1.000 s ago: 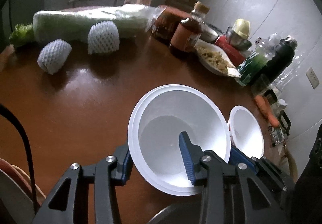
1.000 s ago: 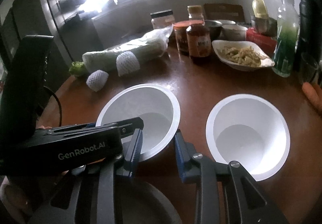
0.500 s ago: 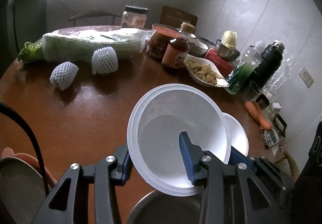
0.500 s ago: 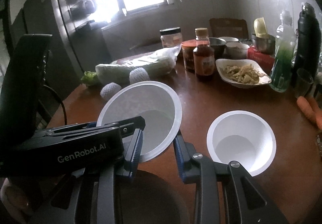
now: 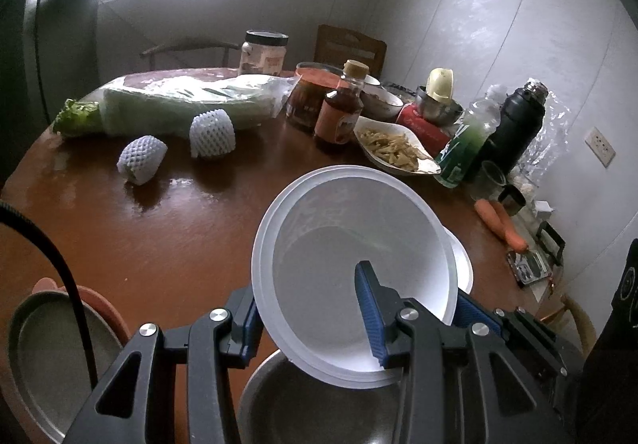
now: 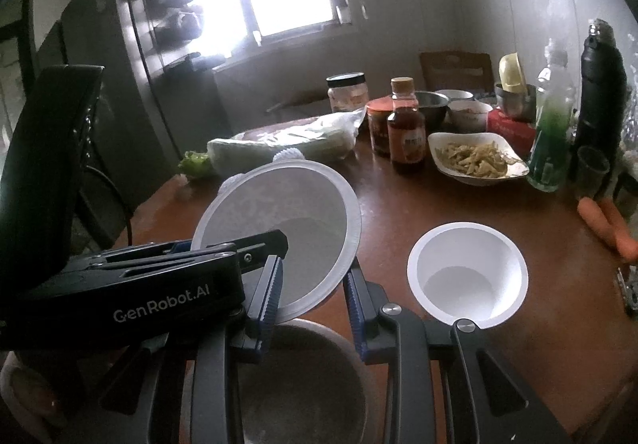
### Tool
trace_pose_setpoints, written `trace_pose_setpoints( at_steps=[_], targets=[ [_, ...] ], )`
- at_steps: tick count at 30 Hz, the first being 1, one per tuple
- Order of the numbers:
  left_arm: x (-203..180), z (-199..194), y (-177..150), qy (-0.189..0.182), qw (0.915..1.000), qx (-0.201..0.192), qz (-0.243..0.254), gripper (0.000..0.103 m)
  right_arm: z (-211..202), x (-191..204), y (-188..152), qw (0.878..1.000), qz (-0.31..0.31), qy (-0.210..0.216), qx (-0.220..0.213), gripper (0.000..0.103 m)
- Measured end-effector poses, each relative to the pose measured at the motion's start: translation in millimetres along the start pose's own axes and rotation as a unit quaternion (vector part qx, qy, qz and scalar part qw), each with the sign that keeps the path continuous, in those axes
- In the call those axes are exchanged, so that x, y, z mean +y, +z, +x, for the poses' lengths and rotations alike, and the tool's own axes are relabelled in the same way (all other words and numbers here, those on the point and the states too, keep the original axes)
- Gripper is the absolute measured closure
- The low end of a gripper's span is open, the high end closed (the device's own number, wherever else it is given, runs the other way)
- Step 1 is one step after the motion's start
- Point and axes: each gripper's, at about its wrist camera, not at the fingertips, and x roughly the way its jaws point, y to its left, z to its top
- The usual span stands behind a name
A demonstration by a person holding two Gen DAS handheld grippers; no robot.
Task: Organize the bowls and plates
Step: 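Lift the white paper bowl with the left tool over the steel bowl, then lower the white paper bowl into the steel bowl and open the left tool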
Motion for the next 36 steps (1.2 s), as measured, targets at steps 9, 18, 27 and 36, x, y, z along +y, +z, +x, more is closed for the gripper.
trace_pose_setpoints(
  at_steps=[9, 18, 27, 36],
  targets=[
    [-4, -16, -16, 0.010, 1.0000, 0.001, 0.001, 0.061, -16, 7, -12, 1.000, -0.003, 0.009, 0.001, 0.071],
    [-12, -29, -32, 0.016, 0.9998, 0.003, 0.015, 0.061, -33, 12, -26, 1.000, -0.004, 0.012, 0.004, 0.071],
    [-11, -31, -48, 0.019, 0.9994, 0.020, 0.022, 0.061, -38, 16, -41, 1.000, -0.013, 0.016, 0.023, 0.071],
    [-14, -18, -65, 0.023, 0.9981, 0.049, 0.029, 0.061, -34, 9, -60, 0.999, -0.007, 0.017, 0.047, 0.071]
  ],
)
